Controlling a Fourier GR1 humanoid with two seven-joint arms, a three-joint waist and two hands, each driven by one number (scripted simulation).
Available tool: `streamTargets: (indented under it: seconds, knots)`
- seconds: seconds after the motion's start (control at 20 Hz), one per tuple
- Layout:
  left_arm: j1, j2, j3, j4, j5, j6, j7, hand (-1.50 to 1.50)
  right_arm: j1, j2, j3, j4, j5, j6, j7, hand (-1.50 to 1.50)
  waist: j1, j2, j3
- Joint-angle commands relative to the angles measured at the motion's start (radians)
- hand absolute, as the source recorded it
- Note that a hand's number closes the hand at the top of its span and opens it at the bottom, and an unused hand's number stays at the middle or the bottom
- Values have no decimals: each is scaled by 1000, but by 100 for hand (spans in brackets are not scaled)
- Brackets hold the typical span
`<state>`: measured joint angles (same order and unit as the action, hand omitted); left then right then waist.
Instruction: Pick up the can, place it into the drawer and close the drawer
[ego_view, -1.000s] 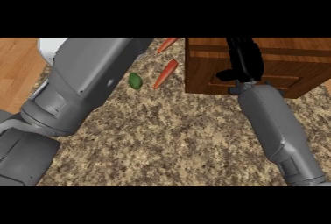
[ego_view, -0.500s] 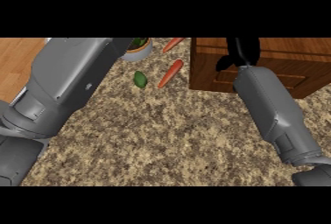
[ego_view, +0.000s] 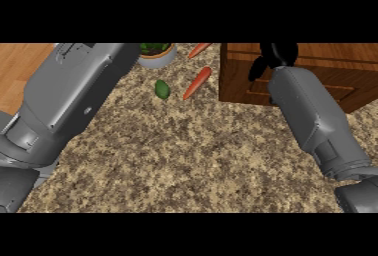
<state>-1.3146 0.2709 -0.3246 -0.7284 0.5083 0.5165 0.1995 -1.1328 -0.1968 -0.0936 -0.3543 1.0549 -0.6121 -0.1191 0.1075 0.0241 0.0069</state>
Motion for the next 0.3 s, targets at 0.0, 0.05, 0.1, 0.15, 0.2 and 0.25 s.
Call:
streamTargets:
  seconds: [0.0,0.05,0.1,0.15,0.2,0.25]
  knots:
    - [30,21,-5,-62,-3,6,22,-150,-88,29,-88,-38,-106,-23,-60,-150,18,-11,-4]
    - [68,48,12,-65,9,-25,1,-150,-59,22,-103,-37,-121,-50,-101,-150,8,-4,-4]
    - [29,51,2,-98,7,-8,65,-150,-84,35,-92,-13,-101,-33,-65,-150,16,-13,-5]
    - [77,48,-1,-109,4,-8,38,-150,-82,6,-116,-20,-128,-24,-108,-150,14,-9,-5]
    - [70,51,-12,-124,-3,0,61,-150,-91,30,-113,-10,-120,-36,-87,-150,17,-11,-5]
    - [97,27,-16,-143,-12,31,36,-150,-77,32,-113,-3,-122,-37,-130,-150,3,-9,-5]
